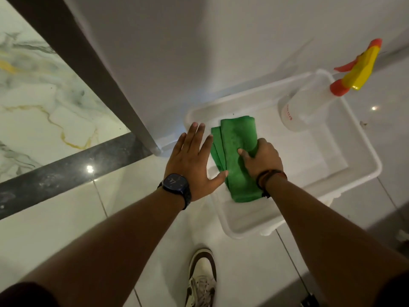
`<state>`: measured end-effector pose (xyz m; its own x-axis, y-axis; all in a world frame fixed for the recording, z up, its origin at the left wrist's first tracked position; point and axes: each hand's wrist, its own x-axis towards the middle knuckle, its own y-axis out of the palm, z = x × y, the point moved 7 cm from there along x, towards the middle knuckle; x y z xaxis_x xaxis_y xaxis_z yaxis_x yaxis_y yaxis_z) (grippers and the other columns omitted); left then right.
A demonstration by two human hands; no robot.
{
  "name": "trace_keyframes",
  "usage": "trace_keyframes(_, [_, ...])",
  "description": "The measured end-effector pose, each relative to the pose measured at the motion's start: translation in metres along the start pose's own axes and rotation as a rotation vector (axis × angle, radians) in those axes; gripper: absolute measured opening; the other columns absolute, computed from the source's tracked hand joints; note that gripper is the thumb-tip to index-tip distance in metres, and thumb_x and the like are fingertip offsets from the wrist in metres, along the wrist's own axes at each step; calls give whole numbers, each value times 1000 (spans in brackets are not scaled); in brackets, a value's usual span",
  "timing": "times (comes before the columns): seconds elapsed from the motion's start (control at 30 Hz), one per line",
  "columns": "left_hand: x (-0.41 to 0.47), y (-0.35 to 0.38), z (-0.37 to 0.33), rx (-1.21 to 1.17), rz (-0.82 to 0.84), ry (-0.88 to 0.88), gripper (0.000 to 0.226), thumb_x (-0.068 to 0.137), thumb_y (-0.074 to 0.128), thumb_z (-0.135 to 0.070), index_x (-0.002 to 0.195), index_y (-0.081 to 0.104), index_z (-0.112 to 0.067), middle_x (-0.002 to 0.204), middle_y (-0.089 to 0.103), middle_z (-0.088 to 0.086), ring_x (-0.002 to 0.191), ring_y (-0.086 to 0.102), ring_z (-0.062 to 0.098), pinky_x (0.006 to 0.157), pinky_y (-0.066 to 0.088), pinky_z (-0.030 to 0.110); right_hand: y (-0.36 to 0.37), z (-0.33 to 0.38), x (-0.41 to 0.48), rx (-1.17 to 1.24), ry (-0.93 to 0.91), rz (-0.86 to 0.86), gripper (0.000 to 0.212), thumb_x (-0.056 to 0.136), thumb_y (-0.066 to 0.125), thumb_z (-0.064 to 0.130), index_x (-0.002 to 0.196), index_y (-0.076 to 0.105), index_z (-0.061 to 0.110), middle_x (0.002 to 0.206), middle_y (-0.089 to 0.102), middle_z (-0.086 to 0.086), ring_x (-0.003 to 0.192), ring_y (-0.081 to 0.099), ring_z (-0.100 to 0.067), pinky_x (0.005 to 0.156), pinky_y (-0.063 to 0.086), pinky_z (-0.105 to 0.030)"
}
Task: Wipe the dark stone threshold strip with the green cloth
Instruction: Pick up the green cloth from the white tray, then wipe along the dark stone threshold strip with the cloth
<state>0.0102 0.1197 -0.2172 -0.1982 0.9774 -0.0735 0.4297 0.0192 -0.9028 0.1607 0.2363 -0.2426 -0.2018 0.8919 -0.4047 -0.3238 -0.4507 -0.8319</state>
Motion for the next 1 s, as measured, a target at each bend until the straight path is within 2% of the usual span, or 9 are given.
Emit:
trace_keyframes(0.07, [-5,-13,0,-38,5,20,90,80,53,-65,147,30,-10,160,14,15,148,3,28,120,4,42,-7,18,-12,-54,-109,35,29,92,56,38,98,38,16,87,58,-9,79,56,-33,68,46,-40])
trace_keyframes(0.13, [-13,-37,5,-77,13,12,87,80,60,-63,145,34,-10,157,23,15,146,12,30,119,10,42,-19,43,-30,-124,-221,85,27,94,50,38,96,30,20,74,52,-5,70,54,-33,62,43,-38])
trace_keyframes(0.3, [-57,-114,44,-108,38,-40,77,78,67,-58,135,47,-11,138,51,14,126,47,33,102,40,46,-47,121,-88,-86,-335,160,27,93,53,38,95,32,22,77,59,-10,68,54,-32,59,40,-36])
trace_keyframes(0.37, [-83,-145,75,-102,36,-85,74,77,63,-60,132,49,-13,133,55,11,121,51,33,97,43,46,-43,158,-115,-8,-338,163,26,91,57,37,93,35,22,75,59,-7,67,54,-29,56,37,-33])
trace_keyframes(0.43, [-109,-166,111,-68,40,-115,74,76,55,-64,131,49,-16,131,56,8,118,52,31,96,43,45,-23,195,-139,55,-334,188,26,91,58,36,98,41,20,81,63,-7,73,58,-30,60,42,-34])
trace_keyframes(0.6, [-164,-158,233,20,83,-247,80,78,51,-68,139,42,-17,140,49,9,126,44,30,104,38,45,100,269,-159,157,-333,285,25,88,63,30,100,45,19,96,64,-8,92,60,-31,74,43,-33])
trace_keyframes(0.7, [-187,-109,315,58,67,-326,79,79,54,-68,140,41,-19,140,48,8,126,43,29,101,38,44,210,291,-140,142,-353,372,27,88,63,28,105,47,17,103,63,-10,94,58,-30,80,47,-38])
trace_keyframes(0.87, [-198,-4,433,122,32,-396,81,77,58,-69,139,42,-18,137,50,9,120,46,31,96,42,45,369,310,-81,108,-428,386,22,89,63,23,97,44,16,85,57,-3,81,57,-26,69,43,-32])
trace_keyframes(1.0, [-199,72,511,143,25,-470,91,72,55,-76,141,38,-19,143,45,10,127,42,31,101,40,47,454,313,-30,205,-429,396,23,90,63,22,107,49,16,101,64,-8,93,61,-27,79,50,-37])
